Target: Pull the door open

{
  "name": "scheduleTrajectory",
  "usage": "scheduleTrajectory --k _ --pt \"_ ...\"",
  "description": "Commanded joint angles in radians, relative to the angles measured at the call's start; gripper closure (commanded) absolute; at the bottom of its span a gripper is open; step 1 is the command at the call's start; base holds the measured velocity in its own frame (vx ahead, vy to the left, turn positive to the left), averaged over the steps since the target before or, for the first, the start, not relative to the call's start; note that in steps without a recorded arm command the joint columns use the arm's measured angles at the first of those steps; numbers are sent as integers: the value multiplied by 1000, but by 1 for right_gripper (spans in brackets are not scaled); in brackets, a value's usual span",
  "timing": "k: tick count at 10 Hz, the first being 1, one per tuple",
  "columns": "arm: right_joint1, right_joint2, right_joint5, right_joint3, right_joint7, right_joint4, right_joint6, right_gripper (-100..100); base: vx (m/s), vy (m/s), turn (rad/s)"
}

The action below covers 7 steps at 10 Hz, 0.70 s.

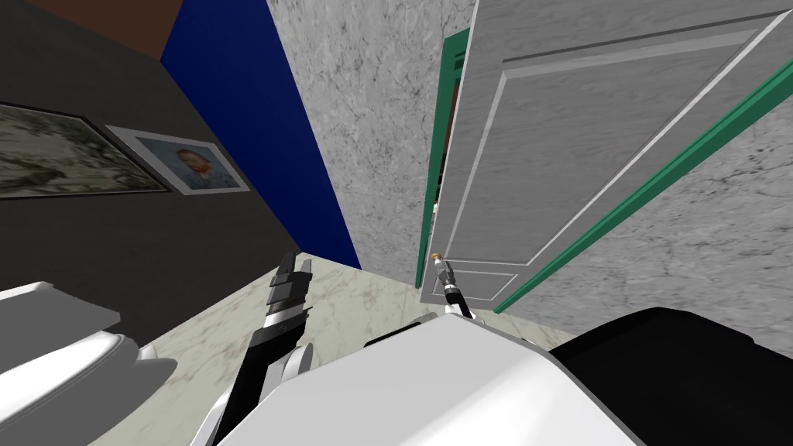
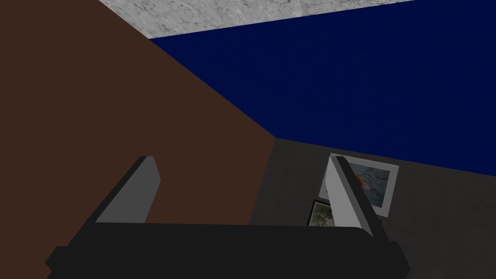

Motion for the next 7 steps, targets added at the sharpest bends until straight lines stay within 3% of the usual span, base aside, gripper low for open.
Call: scheduleTrajectory --k 1,7 --pt "-1 2 -10 4 -34 1 -2 -100 -42 -6 22" --pt "-1 14 -86 34 -196 -19 -1 -100 -44 -4 41"
